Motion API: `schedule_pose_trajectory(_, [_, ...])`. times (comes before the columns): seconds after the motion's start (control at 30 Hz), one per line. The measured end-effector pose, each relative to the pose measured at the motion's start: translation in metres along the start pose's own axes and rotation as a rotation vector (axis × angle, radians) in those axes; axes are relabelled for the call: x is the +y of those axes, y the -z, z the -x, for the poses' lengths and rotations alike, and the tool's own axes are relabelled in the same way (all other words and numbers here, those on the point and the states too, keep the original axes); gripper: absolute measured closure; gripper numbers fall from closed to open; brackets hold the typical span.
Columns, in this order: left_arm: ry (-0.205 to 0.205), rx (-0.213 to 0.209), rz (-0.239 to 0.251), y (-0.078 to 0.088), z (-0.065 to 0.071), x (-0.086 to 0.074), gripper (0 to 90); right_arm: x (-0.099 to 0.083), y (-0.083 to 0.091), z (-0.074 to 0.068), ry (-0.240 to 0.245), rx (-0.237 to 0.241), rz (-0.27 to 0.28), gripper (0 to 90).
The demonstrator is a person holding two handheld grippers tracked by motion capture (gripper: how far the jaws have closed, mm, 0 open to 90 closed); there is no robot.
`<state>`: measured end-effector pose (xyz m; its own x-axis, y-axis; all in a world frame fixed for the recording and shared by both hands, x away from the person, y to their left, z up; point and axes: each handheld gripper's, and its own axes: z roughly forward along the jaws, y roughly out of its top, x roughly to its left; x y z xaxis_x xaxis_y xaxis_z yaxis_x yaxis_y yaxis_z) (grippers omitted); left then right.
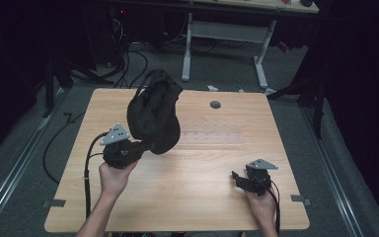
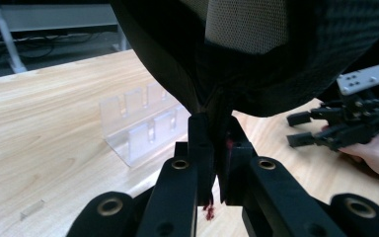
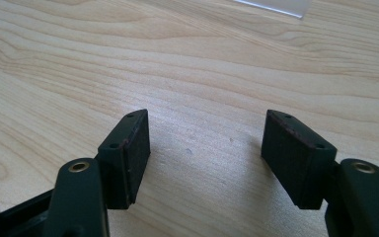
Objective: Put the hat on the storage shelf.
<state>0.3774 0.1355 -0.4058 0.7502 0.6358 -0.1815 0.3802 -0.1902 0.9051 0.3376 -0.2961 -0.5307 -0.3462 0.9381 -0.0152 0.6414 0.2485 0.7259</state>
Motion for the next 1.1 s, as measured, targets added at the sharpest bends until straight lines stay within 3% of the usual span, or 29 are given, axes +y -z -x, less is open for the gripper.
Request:
schedule_pose_trajectory(0.3, [-0.006, 0.068, -0.016, -0.014, -0.006, 0.007, 86.3, 0.0, 0.0, 0.0, -0.001, 0.0, -0.001, 35.6])
schedule_pose_trajectory(0.43, [0.007, 0.074, -0.021, -0.021, -0.009, 0.008, 86.3, 0.0, 0.0, 0.0, -0.001, 0.0, -0.001, 35.5])
schedule_pose_trajectory(1.1, [-0.021, 0.127, -0.077, -0.043, -0.016, 0.003, 86.3, 0.0, 0.0, 0.0, -0.001, -0.001, -0.001, 35.1])
